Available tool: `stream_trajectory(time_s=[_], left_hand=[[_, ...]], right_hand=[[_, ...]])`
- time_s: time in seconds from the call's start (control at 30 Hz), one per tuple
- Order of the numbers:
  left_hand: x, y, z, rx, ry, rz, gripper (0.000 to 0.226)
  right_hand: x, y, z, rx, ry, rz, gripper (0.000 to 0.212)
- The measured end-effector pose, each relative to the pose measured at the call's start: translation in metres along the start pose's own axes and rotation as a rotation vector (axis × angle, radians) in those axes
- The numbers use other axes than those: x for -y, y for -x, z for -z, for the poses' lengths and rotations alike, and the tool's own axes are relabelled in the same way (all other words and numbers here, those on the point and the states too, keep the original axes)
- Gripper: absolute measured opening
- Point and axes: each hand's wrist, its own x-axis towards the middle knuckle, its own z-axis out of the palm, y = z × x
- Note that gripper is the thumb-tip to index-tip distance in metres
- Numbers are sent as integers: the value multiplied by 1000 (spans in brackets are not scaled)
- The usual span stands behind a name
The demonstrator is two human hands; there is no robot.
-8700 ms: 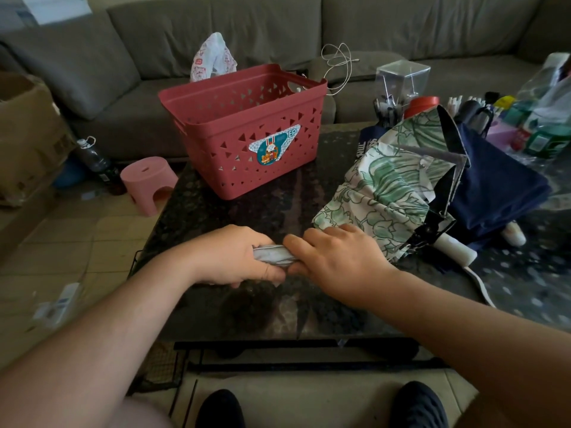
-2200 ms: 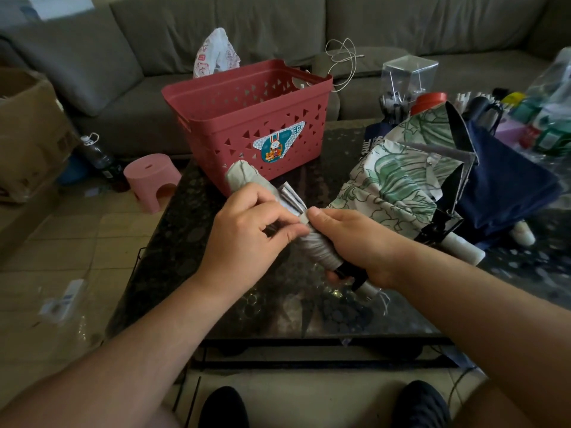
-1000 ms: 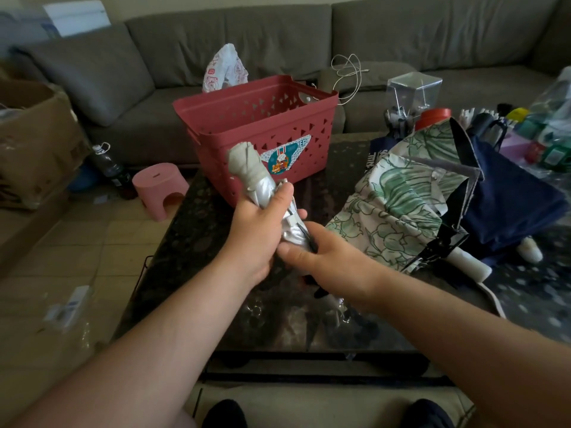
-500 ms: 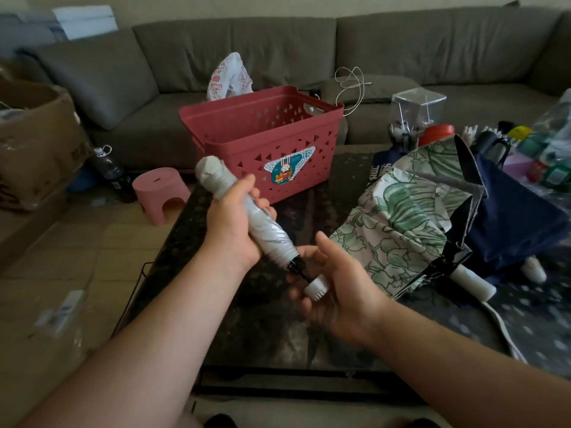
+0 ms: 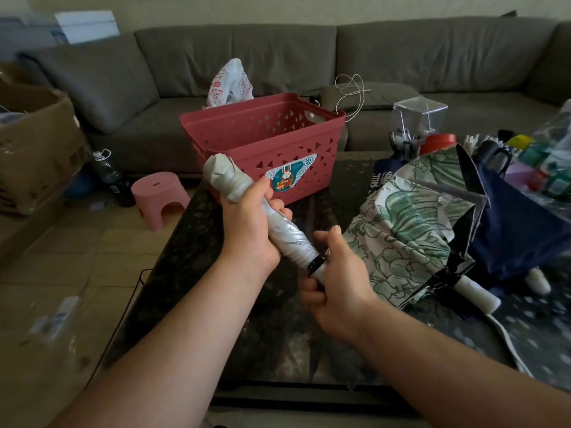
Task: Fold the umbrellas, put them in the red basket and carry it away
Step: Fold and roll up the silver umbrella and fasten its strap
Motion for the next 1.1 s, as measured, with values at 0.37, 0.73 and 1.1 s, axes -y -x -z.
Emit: stream_trajectory(time_s=[0.37, 0.73, 1.1], left_hand=[[-11, 10, -1, 61, -62, -59, 51], [-23, 15, 18, 330, -462, -20, 39], [-3, 17, 28, 313, -539, 40, 54]], right_hand=[[16, -13, 11, 191, 706, 435, 26], [22, -14, 39, 372, 686, 246, 48], [31, -19, 53, 144, 1380, 710, 56]])
